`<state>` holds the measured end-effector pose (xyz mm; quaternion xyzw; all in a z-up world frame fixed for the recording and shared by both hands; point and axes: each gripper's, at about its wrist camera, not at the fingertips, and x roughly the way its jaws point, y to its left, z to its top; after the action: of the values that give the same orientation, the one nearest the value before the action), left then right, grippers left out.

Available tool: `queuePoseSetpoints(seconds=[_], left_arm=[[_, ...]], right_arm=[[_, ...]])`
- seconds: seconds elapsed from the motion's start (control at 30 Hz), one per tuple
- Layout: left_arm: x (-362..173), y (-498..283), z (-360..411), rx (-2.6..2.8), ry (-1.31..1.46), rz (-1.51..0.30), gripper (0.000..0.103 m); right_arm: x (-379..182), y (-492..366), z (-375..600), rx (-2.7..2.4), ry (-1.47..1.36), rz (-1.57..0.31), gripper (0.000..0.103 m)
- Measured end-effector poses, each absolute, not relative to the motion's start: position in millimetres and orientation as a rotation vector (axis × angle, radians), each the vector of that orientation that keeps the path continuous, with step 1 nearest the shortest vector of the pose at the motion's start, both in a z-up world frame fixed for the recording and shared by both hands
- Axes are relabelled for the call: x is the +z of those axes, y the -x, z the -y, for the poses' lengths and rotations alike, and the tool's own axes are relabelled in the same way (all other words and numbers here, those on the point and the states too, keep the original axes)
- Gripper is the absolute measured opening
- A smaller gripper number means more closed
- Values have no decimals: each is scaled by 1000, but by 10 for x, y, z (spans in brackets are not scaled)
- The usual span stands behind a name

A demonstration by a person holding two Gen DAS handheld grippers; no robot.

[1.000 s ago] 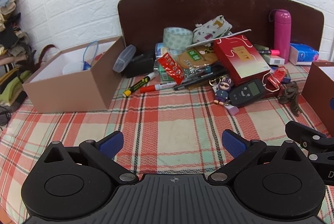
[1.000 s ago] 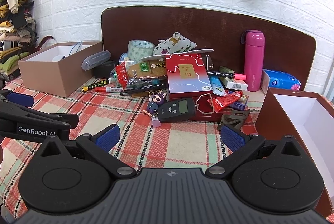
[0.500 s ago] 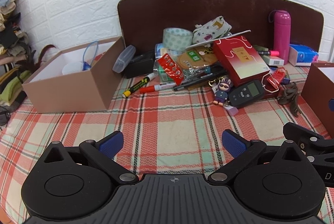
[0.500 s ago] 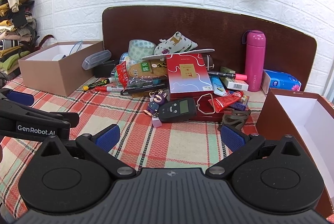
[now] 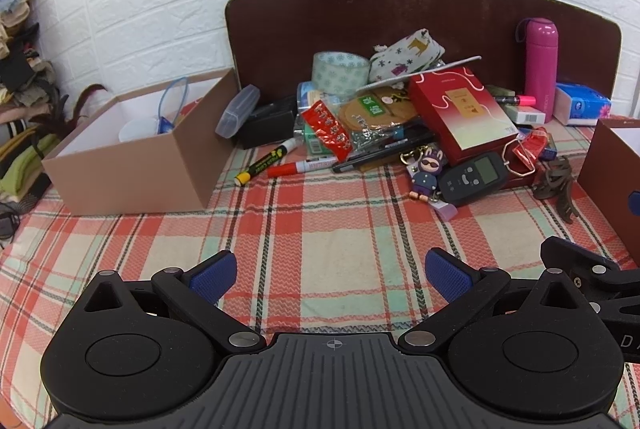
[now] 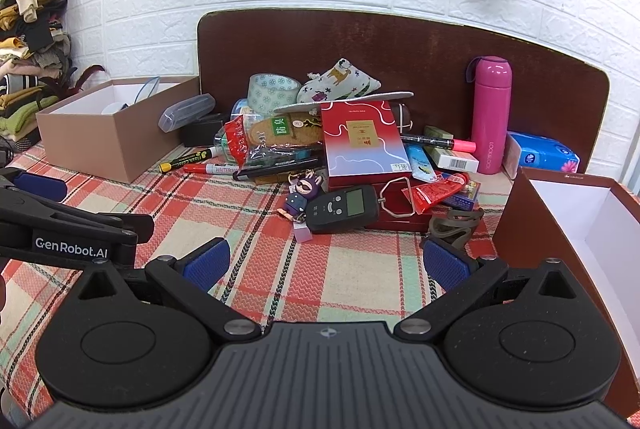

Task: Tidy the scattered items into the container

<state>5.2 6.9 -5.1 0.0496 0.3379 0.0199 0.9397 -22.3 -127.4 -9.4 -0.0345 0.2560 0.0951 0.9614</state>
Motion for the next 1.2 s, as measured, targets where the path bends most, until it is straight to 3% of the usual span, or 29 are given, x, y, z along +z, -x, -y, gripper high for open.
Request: queuePoseSetpoints(seconds=[1.2], left_arm=[[-175,-304,-114,34,-85,-729,103]], right_arm=[[-197,-27,1248,194,67,-562,102]])
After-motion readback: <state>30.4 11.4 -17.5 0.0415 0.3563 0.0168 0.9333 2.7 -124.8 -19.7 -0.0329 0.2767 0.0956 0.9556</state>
